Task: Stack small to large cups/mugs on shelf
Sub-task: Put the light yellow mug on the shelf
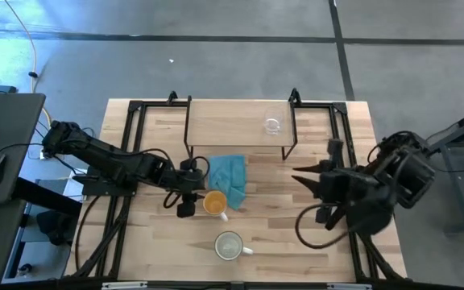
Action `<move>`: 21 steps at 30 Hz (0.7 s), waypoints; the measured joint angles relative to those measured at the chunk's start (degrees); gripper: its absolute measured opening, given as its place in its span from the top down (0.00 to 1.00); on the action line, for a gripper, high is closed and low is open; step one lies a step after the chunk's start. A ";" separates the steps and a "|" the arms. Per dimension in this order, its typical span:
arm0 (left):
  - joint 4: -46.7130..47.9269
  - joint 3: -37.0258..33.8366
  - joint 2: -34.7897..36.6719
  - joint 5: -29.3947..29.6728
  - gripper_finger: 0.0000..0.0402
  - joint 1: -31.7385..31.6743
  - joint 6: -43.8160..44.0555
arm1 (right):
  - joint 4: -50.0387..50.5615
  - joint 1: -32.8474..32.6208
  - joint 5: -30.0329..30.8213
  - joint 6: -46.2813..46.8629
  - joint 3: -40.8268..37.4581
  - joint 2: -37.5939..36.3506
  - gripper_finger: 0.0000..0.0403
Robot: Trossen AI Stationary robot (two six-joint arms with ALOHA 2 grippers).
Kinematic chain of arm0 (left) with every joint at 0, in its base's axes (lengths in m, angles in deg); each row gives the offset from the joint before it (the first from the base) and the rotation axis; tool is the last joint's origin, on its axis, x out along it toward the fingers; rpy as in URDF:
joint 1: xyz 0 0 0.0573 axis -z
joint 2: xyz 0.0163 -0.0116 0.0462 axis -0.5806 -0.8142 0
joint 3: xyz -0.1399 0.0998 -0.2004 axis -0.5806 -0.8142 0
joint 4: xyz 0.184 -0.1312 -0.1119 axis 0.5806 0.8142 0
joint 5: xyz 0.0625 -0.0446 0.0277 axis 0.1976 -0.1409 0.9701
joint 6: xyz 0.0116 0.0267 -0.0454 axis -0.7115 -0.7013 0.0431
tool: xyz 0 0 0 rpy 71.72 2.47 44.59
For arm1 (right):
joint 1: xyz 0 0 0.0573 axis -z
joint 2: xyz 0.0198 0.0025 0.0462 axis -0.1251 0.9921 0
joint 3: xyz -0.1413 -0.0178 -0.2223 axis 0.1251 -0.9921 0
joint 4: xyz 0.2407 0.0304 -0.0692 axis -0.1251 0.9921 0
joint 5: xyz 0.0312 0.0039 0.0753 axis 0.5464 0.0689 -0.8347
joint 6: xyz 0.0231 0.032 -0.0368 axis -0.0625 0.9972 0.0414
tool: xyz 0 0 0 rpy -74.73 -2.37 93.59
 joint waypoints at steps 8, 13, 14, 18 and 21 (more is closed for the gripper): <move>-0.12 0.00 0.00 -0.04 0.68 0.00 -0.58 | -0.79 6.94 -16.78 -15.99 0.00 -0.45 0.83; -0.17 0.00 0.00 -0.17 0.68 0.00 -0.51 | -7.87 12.23 -37.60 -23.70 -0.02 -2.01 0.83; -0.24 0.00 0.00 -0.17 0.68 0.00 -0.47 | -8.98 13.21 -40.98 -24.25 -0.02 -2.38 0.83; -0.25 0.00 0.01 -0.17 0.68 0.00 0.45 | -10.00 16.06 -49.34 -26.03 0.00 -3.02 0.86; 0.24 0.00 0.02 0.27 0.68 0.01 1.79 | -9.72 17.73 -53.77 -26.83 -0.02 -2.91 0.88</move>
